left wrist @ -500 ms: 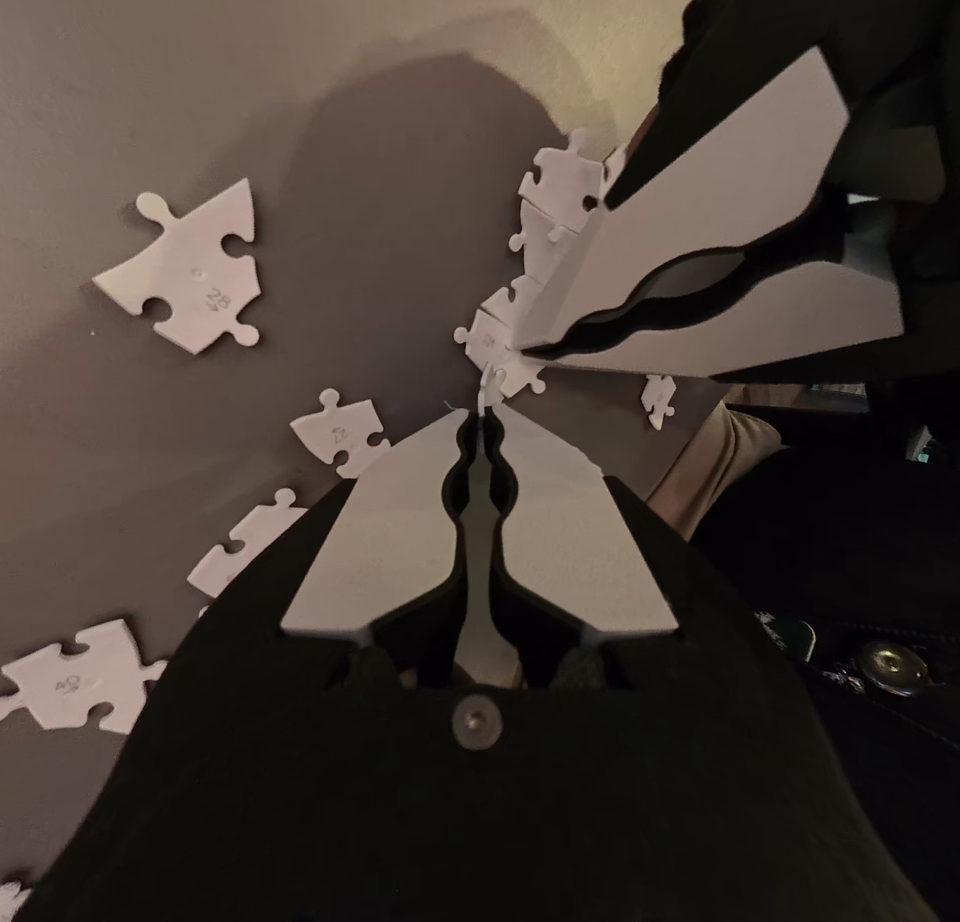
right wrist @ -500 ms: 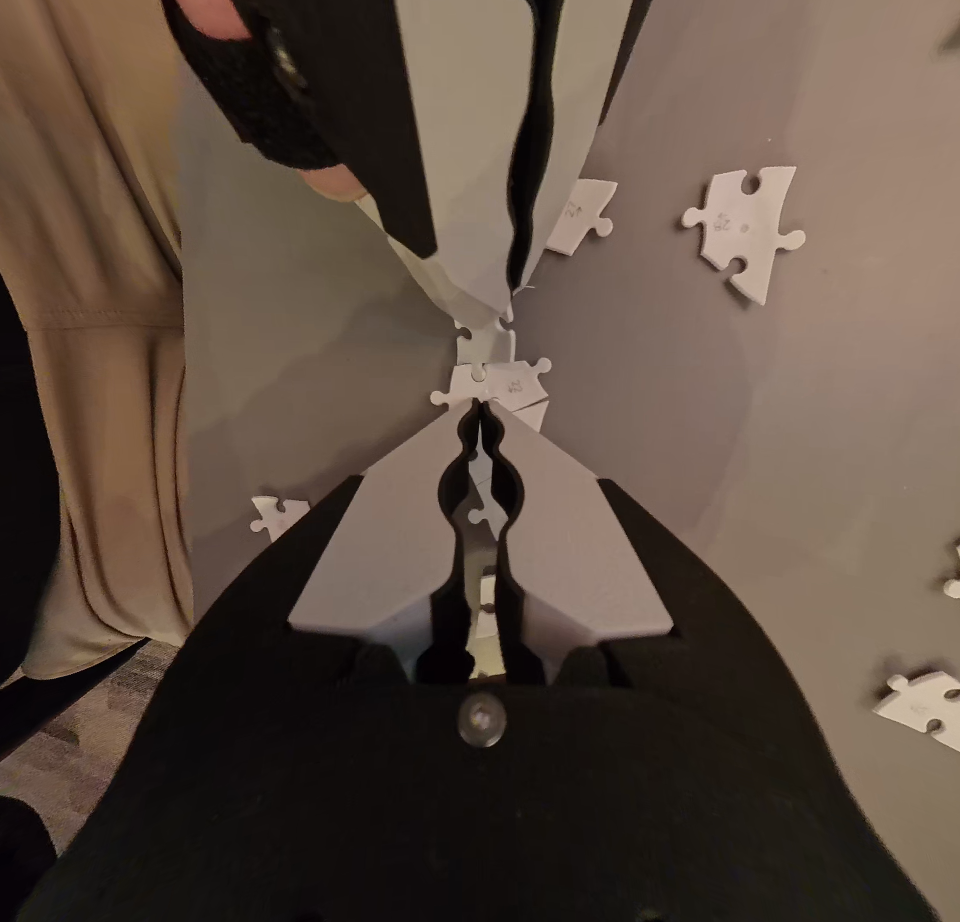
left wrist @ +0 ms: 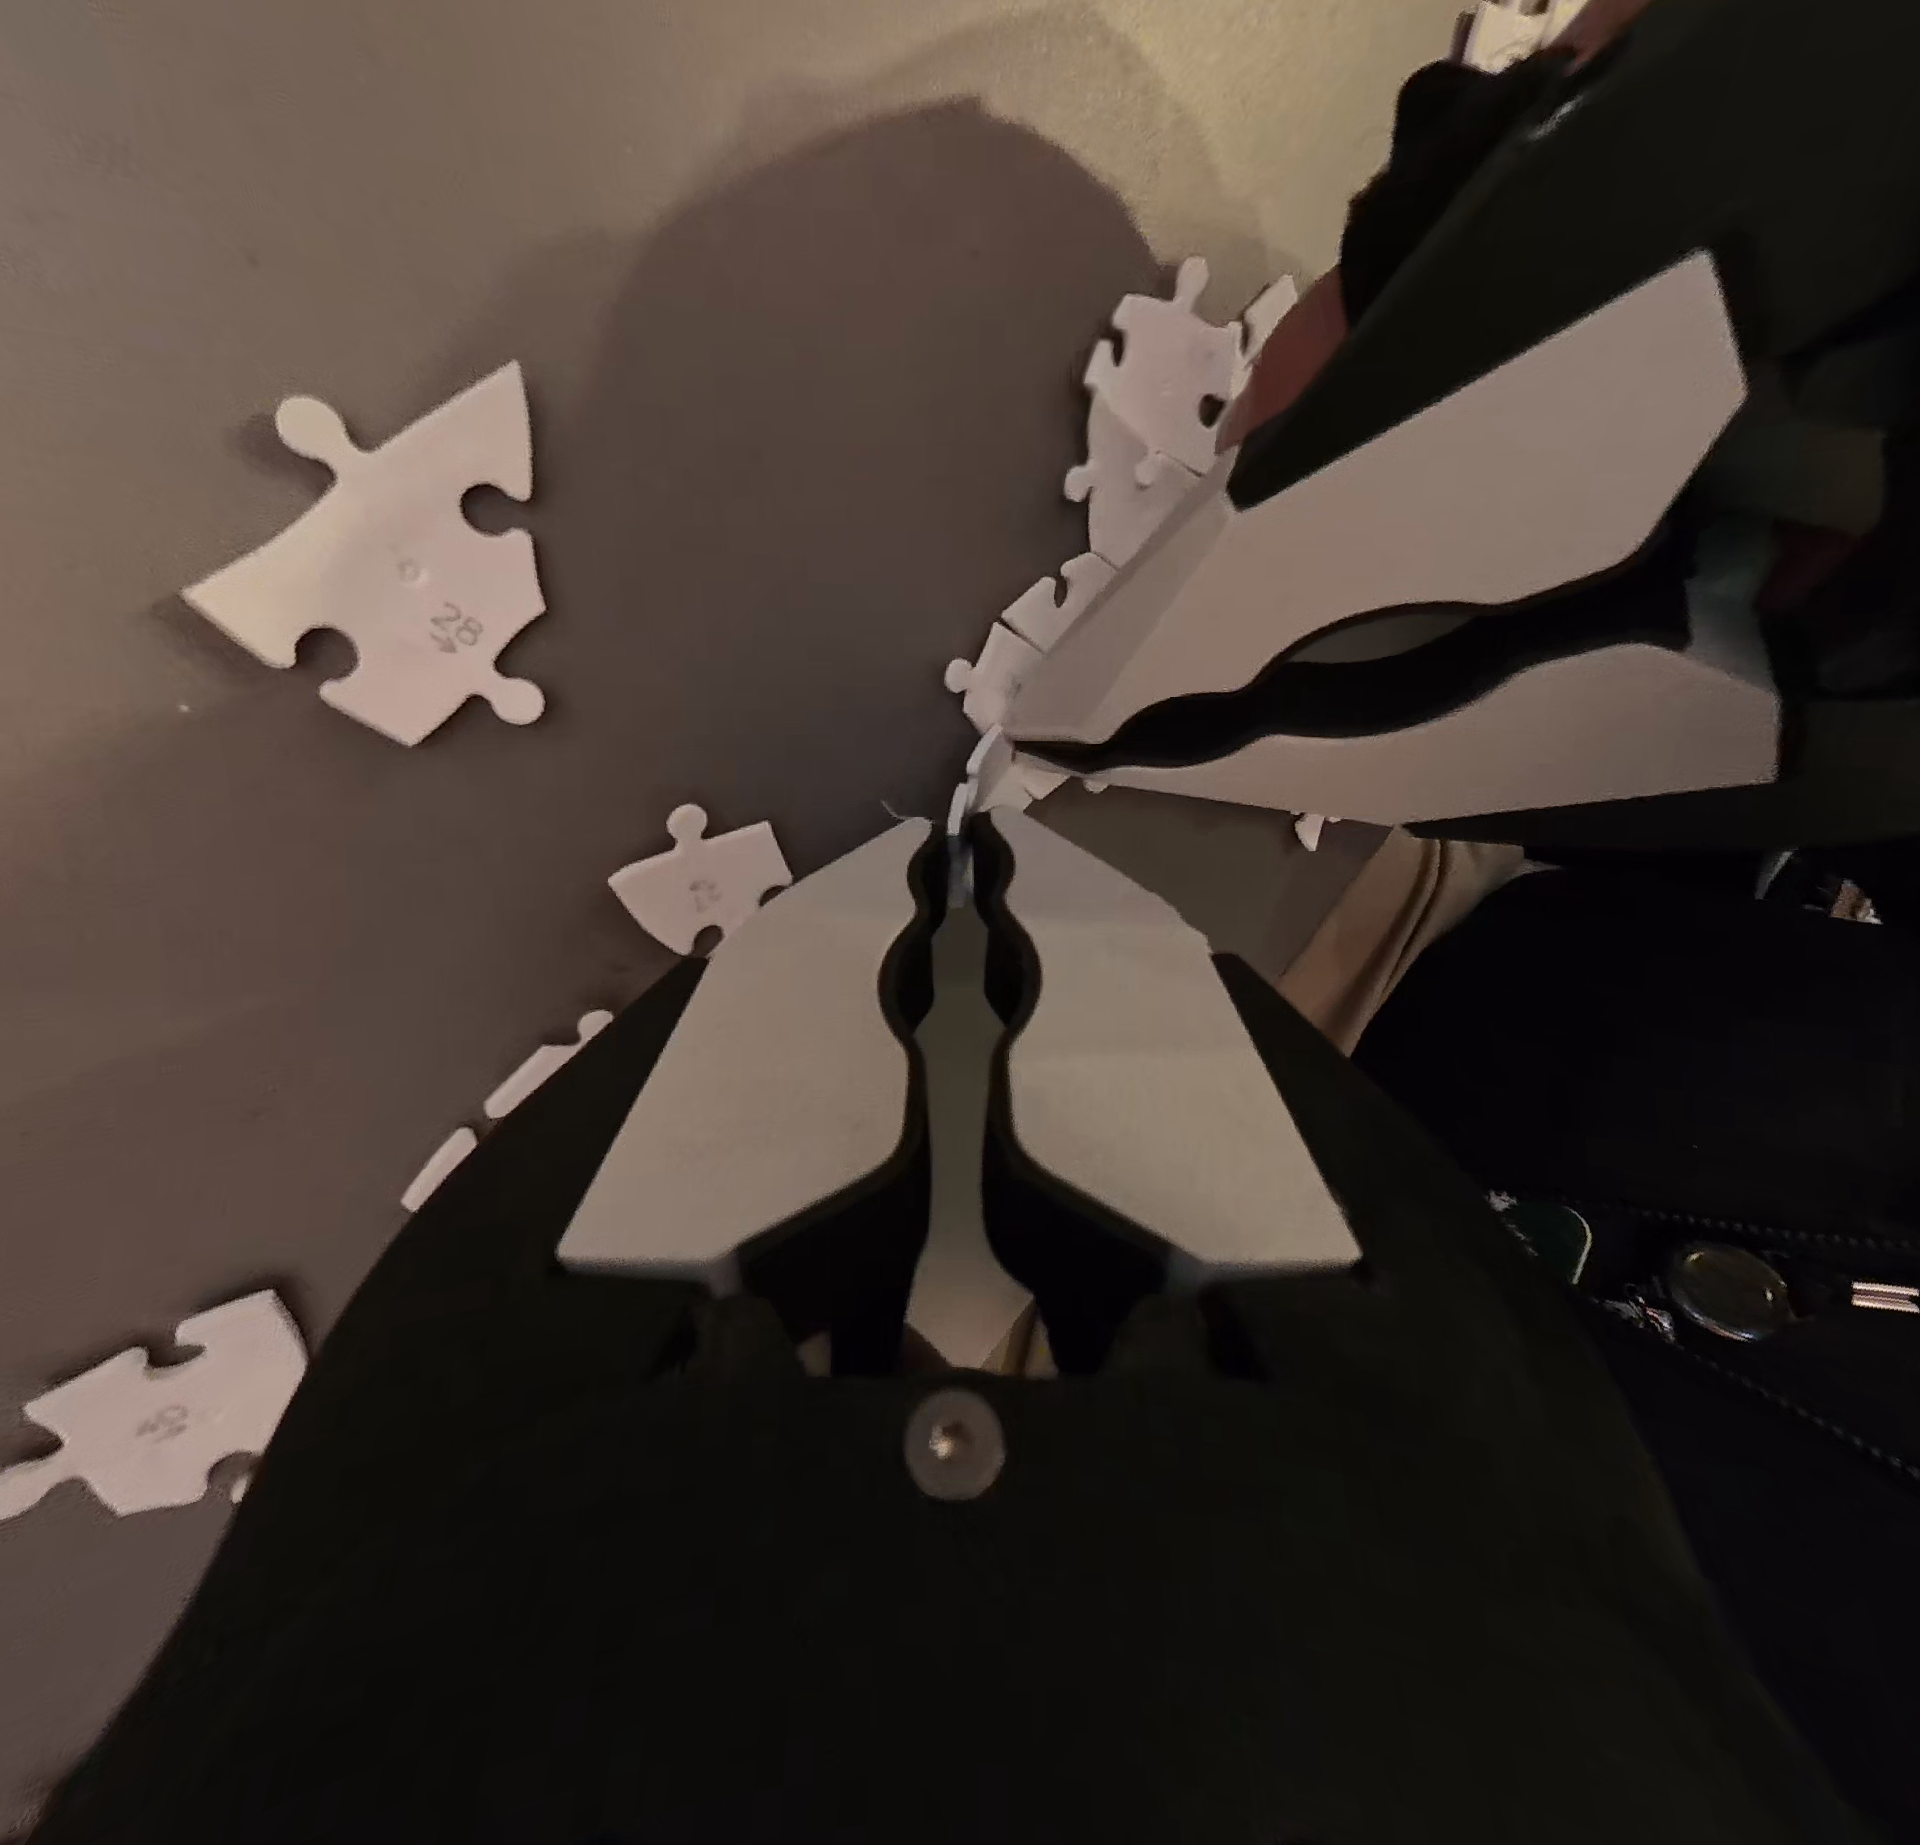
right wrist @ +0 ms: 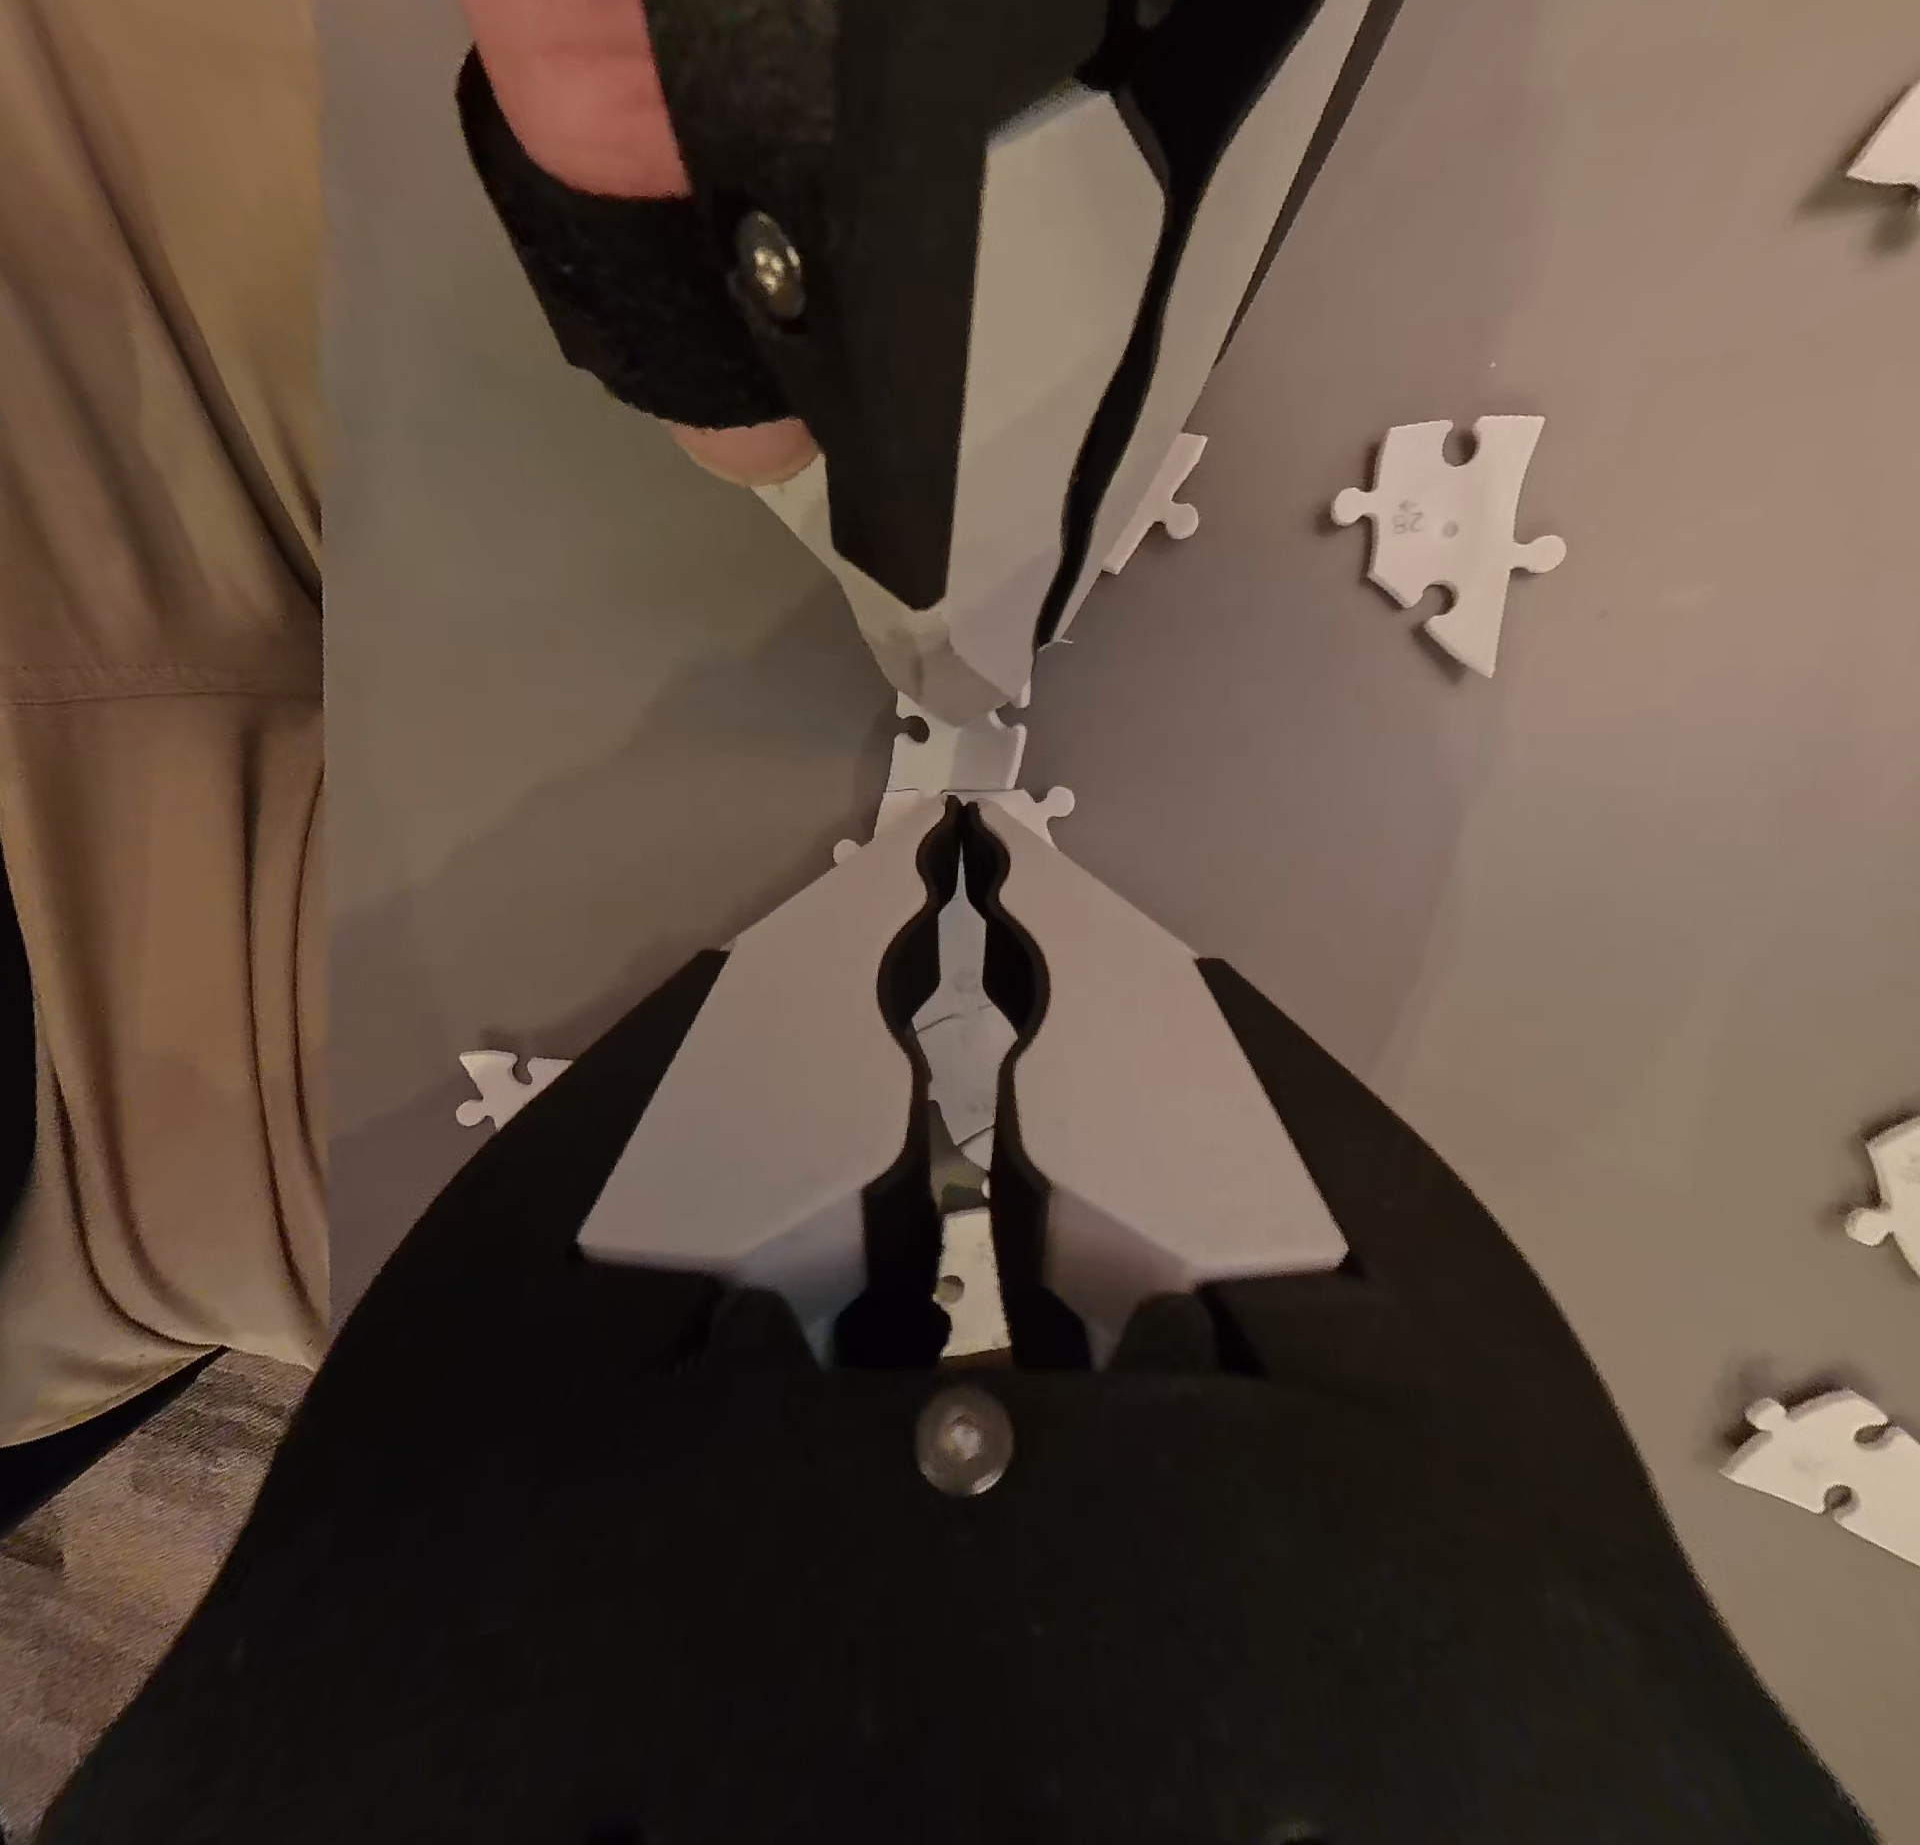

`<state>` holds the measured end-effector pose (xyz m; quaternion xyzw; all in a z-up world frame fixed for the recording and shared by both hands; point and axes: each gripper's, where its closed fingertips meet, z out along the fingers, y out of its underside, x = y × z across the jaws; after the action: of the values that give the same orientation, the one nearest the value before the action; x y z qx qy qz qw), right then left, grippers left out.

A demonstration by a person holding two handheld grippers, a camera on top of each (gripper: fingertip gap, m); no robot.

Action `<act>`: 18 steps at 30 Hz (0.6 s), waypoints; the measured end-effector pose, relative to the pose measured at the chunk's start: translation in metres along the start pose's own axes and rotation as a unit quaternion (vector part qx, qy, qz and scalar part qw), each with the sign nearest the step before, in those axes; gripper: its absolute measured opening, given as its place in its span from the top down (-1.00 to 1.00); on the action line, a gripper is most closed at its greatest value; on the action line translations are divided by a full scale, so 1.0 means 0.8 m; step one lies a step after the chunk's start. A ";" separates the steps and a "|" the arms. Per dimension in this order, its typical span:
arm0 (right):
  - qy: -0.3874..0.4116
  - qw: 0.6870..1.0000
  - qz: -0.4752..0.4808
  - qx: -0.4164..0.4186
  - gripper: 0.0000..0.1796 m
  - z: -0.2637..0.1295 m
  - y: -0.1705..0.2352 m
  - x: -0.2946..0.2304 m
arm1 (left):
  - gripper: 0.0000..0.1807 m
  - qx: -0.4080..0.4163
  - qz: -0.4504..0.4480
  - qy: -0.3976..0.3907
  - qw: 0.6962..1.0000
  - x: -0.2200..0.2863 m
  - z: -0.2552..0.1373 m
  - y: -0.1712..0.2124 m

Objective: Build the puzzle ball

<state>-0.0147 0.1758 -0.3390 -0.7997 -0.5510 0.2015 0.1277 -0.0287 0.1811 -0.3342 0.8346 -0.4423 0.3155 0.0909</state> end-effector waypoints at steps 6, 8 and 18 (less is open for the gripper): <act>-0.002 1.000 -0.006 0.002 1.00 -0.005 -0.004 -0.005 | 0.93 -0.016 -0.003 0.006 1.000 -0.005 0.003 0.000; -0.004 1.000 -0.004 -0.007 1.00 0.000 0.001 -0.006 | 0.93 -0.023 0.000 0.002 1.000 -0.005 0.003 -0.001; -0.032 0.999 0.039 0.014 1.00 0.001 0.002 -0.006 | 0.91 -0.053 0.014 -0.015 0.998 -0.007 0.002 -0.005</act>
<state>-0.0151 0.1710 -0.3395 -0.8119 -0.5200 0.2400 0.1133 -0.0272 0.1864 -0.3383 0.8269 -0.4716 0.2802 0.1240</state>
